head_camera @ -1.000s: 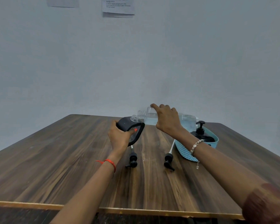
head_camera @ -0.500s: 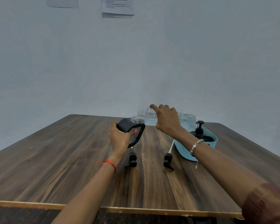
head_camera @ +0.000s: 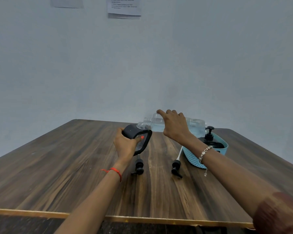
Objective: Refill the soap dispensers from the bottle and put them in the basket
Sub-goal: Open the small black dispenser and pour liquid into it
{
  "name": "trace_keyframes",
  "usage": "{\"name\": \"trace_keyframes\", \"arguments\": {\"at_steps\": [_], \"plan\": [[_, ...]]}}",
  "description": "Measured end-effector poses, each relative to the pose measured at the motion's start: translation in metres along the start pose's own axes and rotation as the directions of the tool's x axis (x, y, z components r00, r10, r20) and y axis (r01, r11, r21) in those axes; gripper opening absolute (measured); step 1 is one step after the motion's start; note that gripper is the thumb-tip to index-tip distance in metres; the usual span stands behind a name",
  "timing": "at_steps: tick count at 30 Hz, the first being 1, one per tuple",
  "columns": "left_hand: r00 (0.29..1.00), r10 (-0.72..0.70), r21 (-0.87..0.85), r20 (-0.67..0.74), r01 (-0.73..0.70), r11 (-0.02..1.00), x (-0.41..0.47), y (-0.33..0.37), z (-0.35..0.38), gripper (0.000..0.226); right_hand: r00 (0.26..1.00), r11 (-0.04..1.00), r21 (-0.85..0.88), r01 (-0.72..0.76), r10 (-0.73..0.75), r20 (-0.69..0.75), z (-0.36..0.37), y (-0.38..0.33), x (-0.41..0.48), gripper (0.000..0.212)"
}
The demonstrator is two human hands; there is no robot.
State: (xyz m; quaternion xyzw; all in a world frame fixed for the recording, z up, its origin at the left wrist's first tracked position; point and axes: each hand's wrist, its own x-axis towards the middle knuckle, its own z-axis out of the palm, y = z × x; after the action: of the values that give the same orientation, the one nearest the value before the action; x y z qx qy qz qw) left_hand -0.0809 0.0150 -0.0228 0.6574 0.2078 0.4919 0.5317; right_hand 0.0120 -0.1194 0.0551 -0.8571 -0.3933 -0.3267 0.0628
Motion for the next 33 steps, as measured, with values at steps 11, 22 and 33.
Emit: {"name": "trace_keyframes", "arguments": {"at_steps": [11,22,33], "plan": [[1.000,-0.017,0.003,-0.014,0.017,1.000,-0.0001,0.0000,-0.0022,0.052,1.000,1.000,0.000,0.008,-0.008,-0.008,-0.0009,-0.0027,0.0006,0.066],[1.000,-0.010,0.010,-0.008,0.010,1.000,-0.0007,0.0026,-0.0044,0.052,1.000,1.000,0.006,0.014,-0.013,-0.017,-0.0031,-0.0035,0.0006,0.067],[1.000,-0.018,-0.005,-0.012,0.018,1.000,-0.0038,0.0034,-0.0051,0.052,1.000,1.000,0.004,0.017,-0.017,-0.016,-0.0042,-0.0042,-0.0011,0.066]]}}
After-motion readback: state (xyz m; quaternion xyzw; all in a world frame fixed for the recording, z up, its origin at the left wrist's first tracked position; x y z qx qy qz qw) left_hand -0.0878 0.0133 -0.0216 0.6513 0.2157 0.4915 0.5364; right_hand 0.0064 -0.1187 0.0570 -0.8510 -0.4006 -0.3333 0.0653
